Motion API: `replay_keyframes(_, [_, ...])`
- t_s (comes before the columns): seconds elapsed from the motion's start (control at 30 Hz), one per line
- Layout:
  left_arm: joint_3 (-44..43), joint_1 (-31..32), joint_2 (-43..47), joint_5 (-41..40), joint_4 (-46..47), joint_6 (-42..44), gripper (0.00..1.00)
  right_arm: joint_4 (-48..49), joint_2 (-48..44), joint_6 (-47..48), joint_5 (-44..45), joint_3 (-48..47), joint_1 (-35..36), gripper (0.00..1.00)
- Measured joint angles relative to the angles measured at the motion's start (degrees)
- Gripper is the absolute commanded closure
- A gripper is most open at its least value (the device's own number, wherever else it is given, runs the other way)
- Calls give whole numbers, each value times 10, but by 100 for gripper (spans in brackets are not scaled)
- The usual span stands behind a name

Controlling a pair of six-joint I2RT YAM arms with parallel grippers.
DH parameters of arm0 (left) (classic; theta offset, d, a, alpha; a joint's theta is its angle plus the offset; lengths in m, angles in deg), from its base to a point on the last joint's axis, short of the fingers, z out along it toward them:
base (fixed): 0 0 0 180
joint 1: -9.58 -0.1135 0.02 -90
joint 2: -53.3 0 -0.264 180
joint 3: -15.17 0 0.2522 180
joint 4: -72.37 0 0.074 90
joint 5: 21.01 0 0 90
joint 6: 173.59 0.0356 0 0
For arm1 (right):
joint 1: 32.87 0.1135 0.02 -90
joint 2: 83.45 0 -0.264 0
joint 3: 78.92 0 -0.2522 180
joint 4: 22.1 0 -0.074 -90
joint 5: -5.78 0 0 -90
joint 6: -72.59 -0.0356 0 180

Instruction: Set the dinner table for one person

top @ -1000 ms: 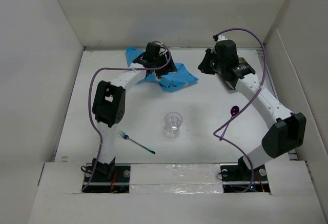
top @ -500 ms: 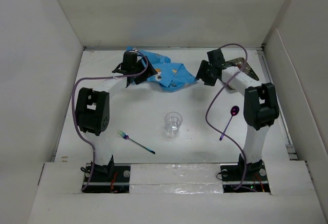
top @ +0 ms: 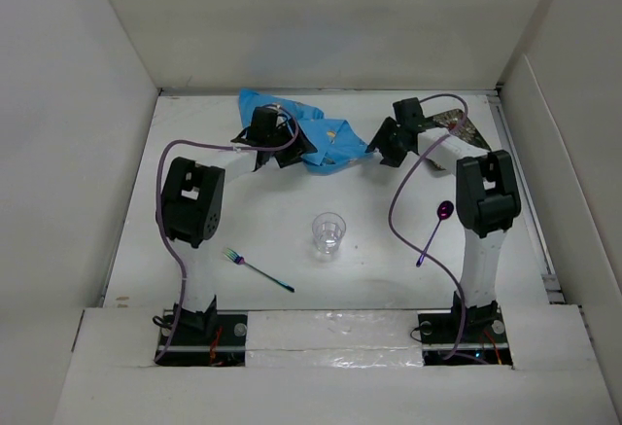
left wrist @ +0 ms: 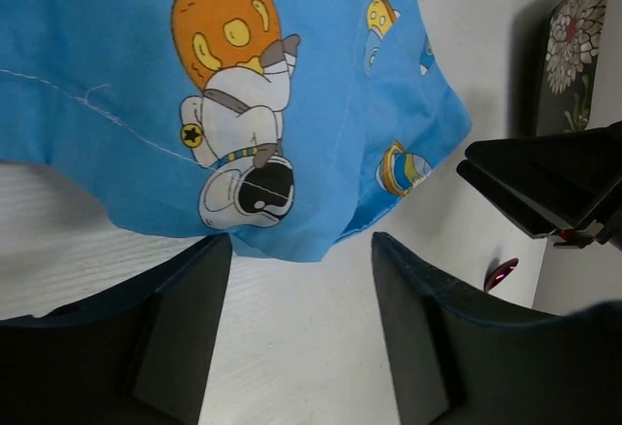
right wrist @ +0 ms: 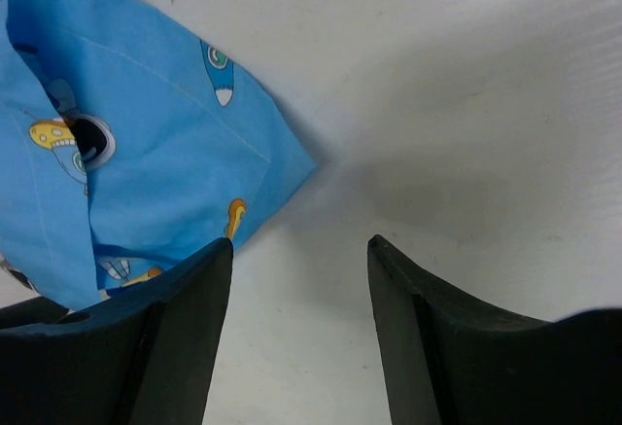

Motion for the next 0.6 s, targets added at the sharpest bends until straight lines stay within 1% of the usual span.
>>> replay_keyframes(0.1, [-1,-2,-10,0,0,-1,49,10,14,-14,-6,-5,-3,39])
replay_keyframes(0.13, [-2,-2,-13,1,0,-1,52,13,20,-18,-8,-8,-4,39])
replay_keyframes(0.2, [-7,-2,-19,3,1,-1,54,14,30,-26,-9,-16,-5,40])
replay_keyframes(0.27, [-9,-2,-23,7,4,-3,60,15,39,-31,-10,-26,-5,44])
replay_keyframes(0.33, [-10,-2,-23,10,5,-5,62,18,45,-37,-11,-33,-5,50])
replay_keyframes(0.4, [-10,-2,-23,15,10,-8,63,23,50,-42,-13,-37,-5,54])
replay_keyframes(0.43, [-10,-2,-23,18,13,-10,69,25,51,-44,-13,-37,-5,60])
replay_keyframes(0.5, [-10,-2,-23,21,19,-18,80,28,53,-48,-14,-38,-5,66])
replay_keyframes(0.53, [-9,-1,-23,23,24,-20,92,30,53,-48,-14,-38,-5,76])
replay_keyframes(0.57, [-8,-1,-23,23,30,-23,100,32,53,-48,-14,-38,-5,83])
replay_keyframes(0.6, [-7,-1,-23,23,34,-26,100,37,53,-47,-13,-38,-5,87])
